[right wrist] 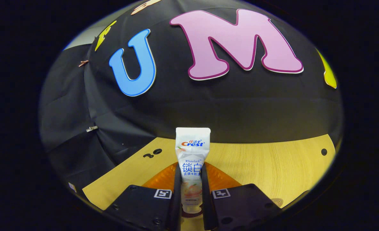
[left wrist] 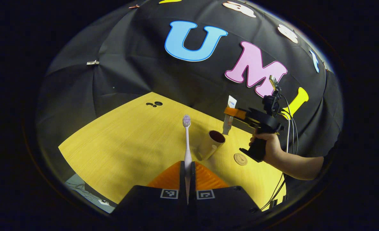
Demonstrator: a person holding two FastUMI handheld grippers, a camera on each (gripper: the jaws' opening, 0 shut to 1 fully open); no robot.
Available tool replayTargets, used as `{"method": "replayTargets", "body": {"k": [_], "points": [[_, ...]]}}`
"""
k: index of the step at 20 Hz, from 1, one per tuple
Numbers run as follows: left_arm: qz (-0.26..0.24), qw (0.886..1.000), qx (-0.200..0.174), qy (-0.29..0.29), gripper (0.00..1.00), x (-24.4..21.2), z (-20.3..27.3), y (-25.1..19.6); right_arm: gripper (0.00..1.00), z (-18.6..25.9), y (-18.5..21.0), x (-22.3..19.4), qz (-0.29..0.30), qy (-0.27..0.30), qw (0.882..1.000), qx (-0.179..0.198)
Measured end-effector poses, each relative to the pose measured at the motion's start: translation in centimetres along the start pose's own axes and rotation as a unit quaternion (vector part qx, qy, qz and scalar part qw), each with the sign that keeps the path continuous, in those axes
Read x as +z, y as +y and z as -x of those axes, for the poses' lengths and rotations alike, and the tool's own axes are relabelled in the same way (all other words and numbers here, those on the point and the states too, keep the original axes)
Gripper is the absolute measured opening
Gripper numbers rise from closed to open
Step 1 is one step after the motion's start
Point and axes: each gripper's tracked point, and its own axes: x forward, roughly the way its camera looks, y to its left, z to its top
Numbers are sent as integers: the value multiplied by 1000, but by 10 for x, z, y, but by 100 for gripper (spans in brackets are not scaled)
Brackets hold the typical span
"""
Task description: Put the toothbrush and toothpaste on the desktop into the cup, then pick up the cup and place it on the coaster on the desktop.
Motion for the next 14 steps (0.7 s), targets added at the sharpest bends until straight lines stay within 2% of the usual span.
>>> {"method": "replayTargets", "body": {"k": [1, 2, 7, 12, 13, 14], "points": [[-3, 1000, 2, 0, 6, 0, -2, -1, 27, -4, 2, -5, 2, 0, 1000, 2], [-1, 1000, 2, -2, 6, 2, -3, -2, 30, -6, 2, -9, 6, -1, 1000, 3], [-1, 1000, -9, 1, 6, 2, -12, -12, 31, -11, 2, -36, 28, 4, 1000, 1], [-9, 1000, -9, 10, 6, -2, -13, -13, 34, -12, -4, -60, 15, 25, 1000, -4], [-7, 1000, -9, 12, 6, -4, -13, -14, 30, -11, -1, -64, 9, 30, 1000, 1], [-5, 1000, -8, 12, 6, -5, -12, -14, 37, -9, 1, -68, 7, 35, 999, 4]]}}
